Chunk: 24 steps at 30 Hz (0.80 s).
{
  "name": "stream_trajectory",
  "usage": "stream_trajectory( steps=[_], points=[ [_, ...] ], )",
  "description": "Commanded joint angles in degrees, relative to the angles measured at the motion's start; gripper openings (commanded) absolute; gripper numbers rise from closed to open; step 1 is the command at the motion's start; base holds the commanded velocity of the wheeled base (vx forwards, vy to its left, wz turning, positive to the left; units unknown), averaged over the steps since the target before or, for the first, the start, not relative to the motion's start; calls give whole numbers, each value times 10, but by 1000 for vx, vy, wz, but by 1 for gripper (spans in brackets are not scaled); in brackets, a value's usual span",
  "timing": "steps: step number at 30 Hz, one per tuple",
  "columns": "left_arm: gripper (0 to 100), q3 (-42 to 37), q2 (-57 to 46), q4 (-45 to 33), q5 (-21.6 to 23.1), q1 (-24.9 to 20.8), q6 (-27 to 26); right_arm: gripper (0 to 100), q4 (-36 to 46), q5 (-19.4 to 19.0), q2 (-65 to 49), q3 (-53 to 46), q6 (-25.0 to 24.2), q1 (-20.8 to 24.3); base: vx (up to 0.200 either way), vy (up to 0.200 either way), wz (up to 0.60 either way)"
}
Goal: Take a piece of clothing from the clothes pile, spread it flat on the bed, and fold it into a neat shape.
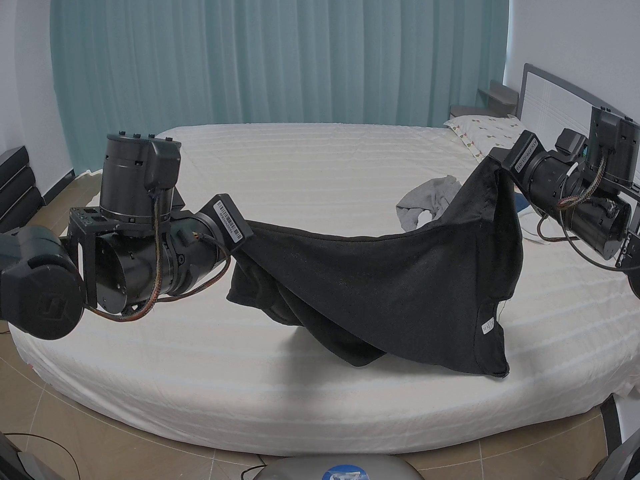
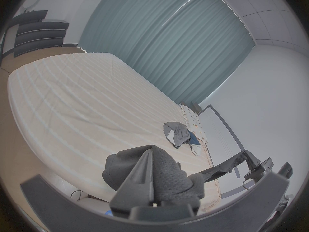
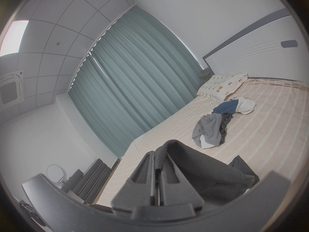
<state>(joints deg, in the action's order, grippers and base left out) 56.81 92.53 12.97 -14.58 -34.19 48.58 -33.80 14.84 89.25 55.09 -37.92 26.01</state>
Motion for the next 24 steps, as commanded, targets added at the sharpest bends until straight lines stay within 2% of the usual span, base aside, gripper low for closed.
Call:
stream_trajectory(
  steps=[1, 12, 24],
  points=[
    [0, -2, -2, -1, 0, 1, 0, 0, 1, -8, -5, -2, 0, -3, 0, 200, 0],
    [0, -17, -1, 3, 2, 6, 1, 0, 1, -17, -5, -7, -3, -3, 0, 200, 0],
    [0, -35, -2, 6, 1, 6, 2, 0, 4, -17, -36, -33, -3, -3, 0, 0, 0]
  ],
)
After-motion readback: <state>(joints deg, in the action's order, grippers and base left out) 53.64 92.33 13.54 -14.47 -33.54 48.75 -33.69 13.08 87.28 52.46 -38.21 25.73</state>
